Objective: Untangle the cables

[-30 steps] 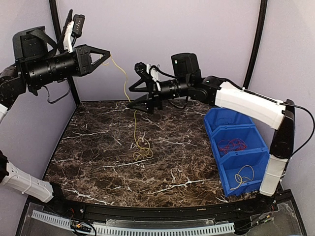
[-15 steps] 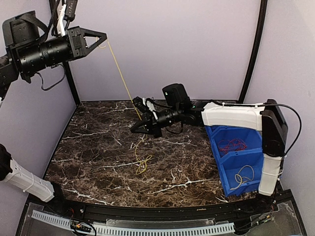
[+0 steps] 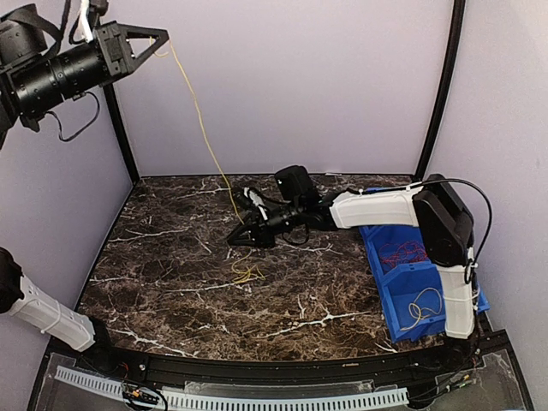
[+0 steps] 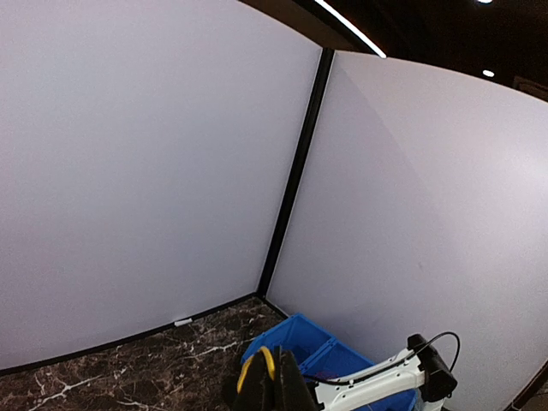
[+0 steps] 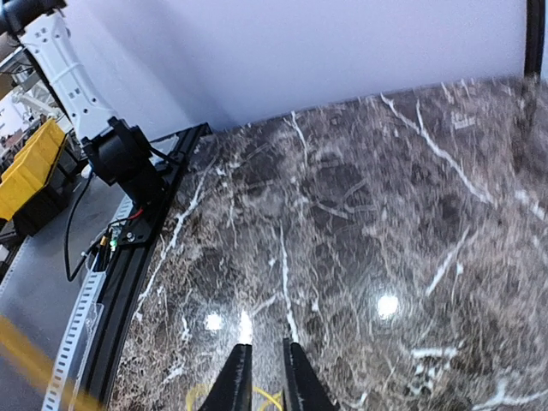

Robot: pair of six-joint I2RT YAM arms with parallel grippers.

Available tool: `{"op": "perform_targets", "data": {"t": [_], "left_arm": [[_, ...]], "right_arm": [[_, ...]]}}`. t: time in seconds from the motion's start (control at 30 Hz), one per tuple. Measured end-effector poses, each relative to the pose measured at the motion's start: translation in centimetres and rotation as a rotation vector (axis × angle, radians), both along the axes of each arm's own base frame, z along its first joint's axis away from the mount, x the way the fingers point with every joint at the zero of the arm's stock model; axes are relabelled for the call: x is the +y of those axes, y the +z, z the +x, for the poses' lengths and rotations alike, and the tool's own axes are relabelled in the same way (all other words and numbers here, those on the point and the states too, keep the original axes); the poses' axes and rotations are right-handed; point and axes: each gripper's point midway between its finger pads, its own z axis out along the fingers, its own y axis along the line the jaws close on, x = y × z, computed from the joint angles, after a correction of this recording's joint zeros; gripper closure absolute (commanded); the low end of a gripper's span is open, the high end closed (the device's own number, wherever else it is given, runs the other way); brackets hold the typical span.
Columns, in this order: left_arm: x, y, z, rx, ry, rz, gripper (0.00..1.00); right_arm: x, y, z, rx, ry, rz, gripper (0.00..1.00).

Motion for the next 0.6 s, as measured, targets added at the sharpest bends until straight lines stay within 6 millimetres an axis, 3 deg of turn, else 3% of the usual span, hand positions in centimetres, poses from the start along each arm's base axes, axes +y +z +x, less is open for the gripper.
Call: {"op": "perform_targets", "data": {"t": [0.1,0.2,0.47,0.6], "left_arm": [[1.6,2.9,-1.3,-0.062,-0.004,-0.082,1.0],[2.9,4.8,-2.4,-0.104,-0.007,-0.138,1.0],[3.5,5.9,-2.7,-0.129,-0.002,-0.174,1.0],[3.5,6.0,-2.6,-0.13,0.005,-0.178,1.0]], "right_arm": [[-0.3,-2.9,0.6,0.071,-0.027,-0.068,0.79],[-0.7,-4.3,1.0,0.102,-0.048,-0.103,0.8],[-0.6,-4.5,1.3,0.094,-0.067,-0.114,0.88],[-0.8,-4.9,1.6,0.086,-0.071,-0.12,0.79]]}}
